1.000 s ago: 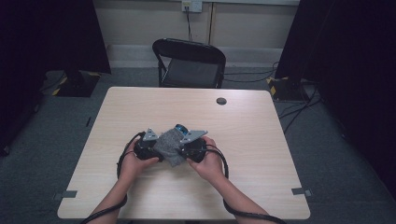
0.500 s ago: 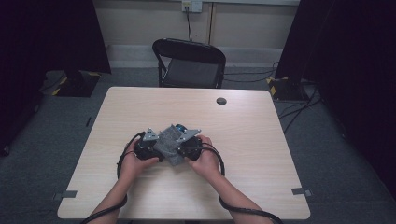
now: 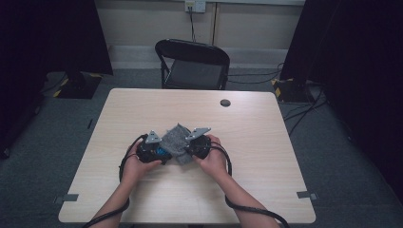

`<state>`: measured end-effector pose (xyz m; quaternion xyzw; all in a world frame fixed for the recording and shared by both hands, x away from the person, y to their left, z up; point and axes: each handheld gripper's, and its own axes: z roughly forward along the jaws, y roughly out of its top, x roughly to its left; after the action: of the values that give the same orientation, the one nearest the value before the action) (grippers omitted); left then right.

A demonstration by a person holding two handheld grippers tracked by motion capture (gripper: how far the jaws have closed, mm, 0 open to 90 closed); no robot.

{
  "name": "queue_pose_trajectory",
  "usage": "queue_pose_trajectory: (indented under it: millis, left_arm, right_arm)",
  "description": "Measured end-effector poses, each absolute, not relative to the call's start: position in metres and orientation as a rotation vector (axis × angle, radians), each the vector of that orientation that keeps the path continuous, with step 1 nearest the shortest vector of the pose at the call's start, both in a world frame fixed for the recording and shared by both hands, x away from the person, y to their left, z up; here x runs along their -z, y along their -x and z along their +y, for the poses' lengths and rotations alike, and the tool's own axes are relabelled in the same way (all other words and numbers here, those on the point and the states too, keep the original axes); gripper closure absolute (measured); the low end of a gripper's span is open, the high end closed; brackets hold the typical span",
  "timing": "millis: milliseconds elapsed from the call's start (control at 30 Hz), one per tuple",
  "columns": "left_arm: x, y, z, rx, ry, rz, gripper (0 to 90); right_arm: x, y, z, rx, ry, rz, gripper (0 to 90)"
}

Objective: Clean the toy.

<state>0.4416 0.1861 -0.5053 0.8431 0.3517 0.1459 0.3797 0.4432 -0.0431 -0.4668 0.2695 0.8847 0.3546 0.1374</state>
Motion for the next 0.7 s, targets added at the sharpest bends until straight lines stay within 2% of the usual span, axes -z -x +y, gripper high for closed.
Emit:
queue_pose_trajectory:
  millis: [700]
  left_arm:
    - [0.505, -0.441, 0.186, -0.373, -2.153, 0.898, 25.7]
  right_arm:
    - [0.459, -0.476, -0.06, -1.016, -0.941, 2.485, 84.4]
